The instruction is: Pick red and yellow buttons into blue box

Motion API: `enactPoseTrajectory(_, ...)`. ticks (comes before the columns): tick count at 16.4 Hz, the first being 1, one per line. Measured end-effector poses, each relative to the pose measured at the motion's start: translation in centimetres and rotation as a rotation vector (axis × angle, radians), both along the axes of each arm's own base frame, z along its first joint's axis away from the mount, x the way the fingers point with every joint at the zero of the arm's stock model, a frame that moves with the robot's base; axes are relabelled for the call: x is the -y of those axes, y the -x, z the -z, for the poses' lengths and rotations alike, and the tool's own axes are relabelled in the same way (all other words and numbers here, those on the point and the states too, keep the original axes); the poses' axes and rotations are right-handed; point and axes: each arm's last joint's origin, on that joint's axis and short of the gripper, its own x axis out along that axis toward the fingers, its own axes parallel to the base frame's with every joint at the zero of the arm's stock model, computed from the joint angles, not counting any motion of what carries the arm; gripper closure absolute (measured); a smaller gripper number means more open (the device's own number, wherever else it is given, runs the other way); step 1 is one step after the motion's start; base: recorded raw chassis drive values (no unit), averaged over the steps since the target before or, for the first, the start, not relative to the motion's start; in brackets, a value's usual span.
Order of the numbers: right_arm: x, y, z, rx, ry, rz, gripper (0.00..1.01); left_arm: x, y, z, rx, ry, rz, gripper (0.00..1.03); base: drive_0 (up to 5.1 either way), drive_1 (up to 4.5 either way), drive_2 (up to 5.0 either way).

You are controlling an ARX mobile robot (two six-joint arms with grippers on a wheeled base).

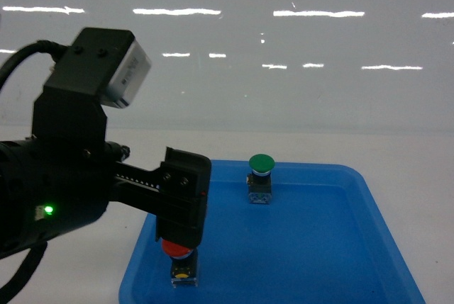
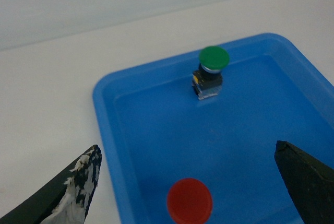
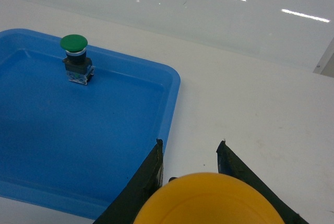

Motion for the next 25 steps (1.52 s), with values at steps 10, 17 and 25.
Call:
enactPoseTrajectory(10, 0.0, 0.0, 0.0, 0.0, 0.0, 0.0, 0.73, 3.2, -2.5, 7.8, -0.242, -0.052, 0.002, 0.05, 0.0, 0.0, 0.0)
enactPoseTrajectory(17, 0.0, 0.0, 0.0, 0.0, 0.0, 0.0, 0.73, 2.8, -2.8, 9.8, -0.271, -0.053, -0.021, 0.05, 0.0, 0.0, 0.0)
enactPoseTrajectory(25, 0.0, 0.0, 0.0, 0.0, 0.0, 0.0, 0.73, 2.0, -3.0, 10.9, -0.268, -0.043, -0.047, 0.74, 0.0, 0.0, 0.0)
